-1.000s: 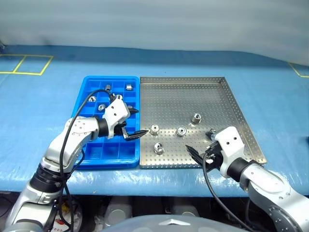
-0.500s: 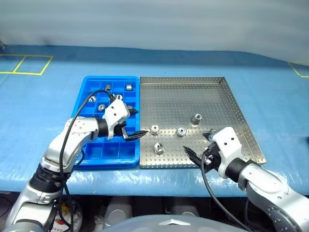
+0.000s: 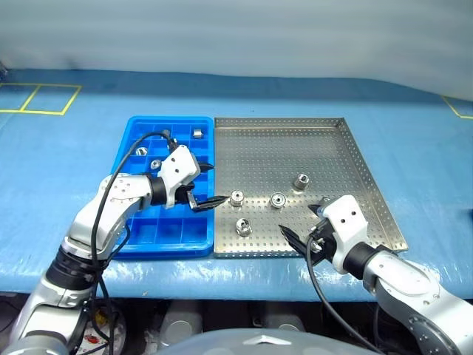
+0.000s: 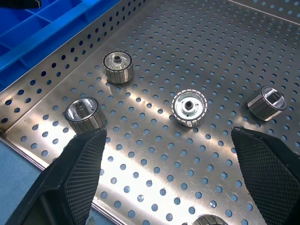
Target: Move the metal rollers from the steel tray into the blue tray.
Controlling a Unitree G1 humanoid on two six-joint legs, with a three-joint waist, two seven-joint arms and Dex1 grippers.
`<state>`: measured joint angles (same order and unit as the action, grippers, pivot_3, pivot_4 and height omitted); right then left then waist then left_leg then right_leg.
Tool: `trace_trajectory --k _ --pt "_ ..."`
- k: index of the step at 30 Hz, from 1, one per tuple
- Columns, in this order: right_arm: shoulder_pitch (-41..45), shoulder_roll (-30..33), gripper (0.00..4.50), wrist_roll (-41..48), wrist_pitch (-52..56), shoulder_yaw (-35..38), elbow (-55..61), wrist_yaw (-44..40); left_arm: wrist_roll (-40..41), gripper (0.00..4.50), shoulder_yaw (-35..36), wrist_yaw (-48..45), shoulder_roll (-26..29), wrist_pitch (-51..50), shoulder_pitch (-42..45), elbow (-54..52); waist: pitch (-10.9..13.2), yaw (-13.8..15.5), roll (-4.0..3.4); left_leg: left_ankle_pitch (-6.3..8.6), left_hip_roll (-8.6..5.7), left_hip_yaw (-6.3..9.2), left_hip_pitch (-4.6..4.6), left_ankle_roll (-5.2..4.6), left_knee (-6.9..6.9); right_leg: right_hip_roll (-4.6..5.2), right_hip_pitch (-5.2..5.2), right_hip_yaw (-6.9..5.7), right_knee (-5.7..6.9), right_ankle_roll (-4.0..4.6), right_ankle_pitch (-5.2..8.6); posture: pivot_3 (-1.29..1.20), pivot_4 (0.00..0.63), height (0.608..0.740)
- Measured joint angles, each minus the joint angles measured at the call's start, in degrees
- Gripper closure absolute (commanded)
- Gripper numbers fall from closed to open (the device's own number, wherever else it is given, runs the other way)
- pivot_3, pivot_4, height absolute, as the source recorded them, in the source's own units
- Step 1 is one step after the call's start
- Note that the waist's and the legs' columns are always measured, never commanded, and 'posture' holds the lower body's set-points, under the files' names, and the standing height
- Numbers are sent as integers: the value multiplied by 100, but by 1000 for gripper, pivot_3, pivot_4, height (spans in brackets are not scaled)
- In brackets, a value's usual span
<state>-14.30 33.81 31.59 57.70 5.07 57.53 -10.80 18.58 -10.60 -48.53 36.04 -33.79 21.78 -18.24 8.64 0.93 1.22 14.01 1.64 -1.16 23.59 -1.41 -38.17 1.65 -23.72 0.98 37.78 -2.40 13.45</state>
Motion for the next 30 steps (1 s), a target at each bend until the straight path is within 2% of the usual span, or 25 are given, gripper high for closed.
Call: trace_trajectory --k 7,13,20,30 --pt "64 -64 38 -65 -2 -16 15 75 -95 0 -266 -238 -93 -191 1008 695 0 11 1 0 -10 0 0 -1 -4 -3 2 0 0 -3 -1 46 150 740" --pt "154 -237 38 -173 -12 -123 14 112 -650 0 -1249 -886 -239 -134 2020 1843 0 3 1 0 -26 0 3 -1 -2 -11 -2 0 0 -2 -1 34 150 740" --pt "60 -431 38 -334 -34 -238 13 203 -1335 0 -1978 -1713 -630 549 2922 3196 0 -8 1 1 -26 0 10 -3 -3 -13 -5 0 -1 0 -1 14 150 740" --pt "-76 -580 38 -519 -134 -251 17 252 -2252 0 -2580 -2504 -1203 1617 3482 4617 0 -36 1 2 -25 0 11 -5 -5 -14 -7 2 0 0 0 -16 150 740"
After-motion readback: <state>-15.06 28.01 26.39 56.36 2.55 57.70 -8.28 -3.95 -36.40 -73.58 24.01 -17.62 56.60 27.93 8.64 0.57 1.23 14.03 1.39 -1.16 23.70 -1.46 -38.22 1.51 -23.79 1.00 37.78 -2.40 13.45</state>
